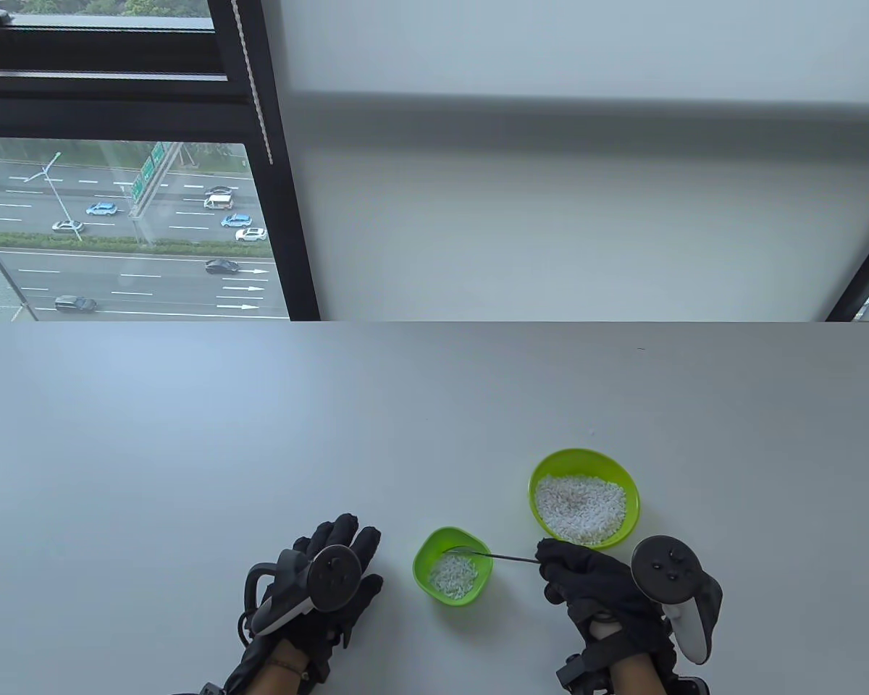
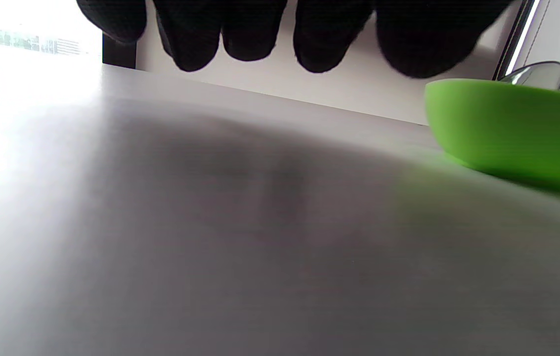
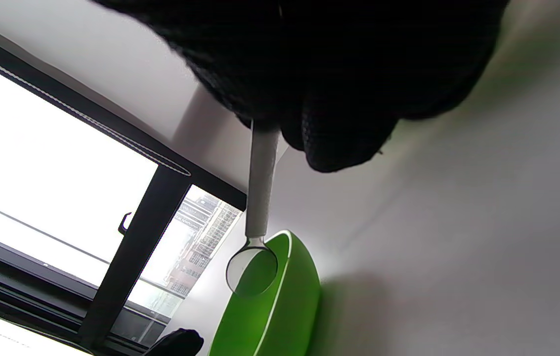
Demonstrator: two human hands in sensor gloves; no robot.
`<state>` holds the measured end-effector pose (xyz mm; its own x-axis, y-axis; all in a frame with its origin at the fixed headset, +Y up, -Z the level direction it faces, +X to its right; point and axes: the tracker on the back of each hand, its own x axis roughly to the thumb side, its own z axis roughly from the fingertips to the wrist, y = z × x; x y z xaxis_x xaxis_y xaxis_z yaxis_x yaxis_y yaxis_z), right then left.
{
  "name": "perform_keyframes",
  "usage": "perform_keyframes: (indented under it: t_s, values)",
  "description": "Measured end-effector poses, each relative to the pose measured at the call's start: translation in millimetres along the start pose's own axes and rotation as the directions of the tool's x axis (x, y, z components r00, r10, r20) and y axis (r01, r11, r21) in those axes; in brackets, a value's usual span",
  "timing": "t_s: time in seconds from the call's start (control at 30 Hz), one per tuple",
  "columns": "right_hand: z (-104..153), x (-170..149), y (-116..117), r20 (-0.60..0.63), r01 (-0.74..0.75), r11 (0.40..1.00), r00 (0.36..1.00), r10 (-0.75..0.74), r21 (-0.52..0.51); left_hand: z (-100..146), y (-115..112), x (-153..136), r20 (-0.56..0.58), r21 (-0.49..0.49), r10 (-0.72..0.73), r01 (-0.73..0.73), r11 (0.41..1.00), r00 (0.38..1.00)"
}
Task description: Scoop rice into small dish
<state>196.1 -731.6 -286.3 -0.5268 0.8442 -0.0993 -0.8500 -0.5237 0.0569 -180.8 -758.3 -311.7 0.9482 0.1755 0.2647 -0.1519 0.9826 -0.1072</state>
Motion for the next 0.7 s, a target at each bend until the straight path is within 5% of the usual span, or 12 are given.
perform_keyframes:
  t_s: [0.13,0.3,0.53,0.7]
  values:
    - [1,-2,-4,-0.001,0.008,0.999,1.0,-0.008,-0.038,0,0,0,0.0,0.001,0.001,-0.001,1.0,1.0]
    - [7,-8,-25,0.016,0.03,0.973,1.0,-0.027,-0.23,0,0,-1,-0.001,-0.001,0.004,-0.004,1.0,1.0]
    - [25,-18,-62,-0.069,-0.157,0.755,0.987,0.147,-0.636,0,0,-1,0.001,-0.002,0.002,-0.002,1.0,1.0]
    - [28,-19,-66,-0.16,-0.302,0.665,0.95,0.267,-0.683,0,0,0,0.002,-0.006,-0.005,0.005,1.0,1.0]
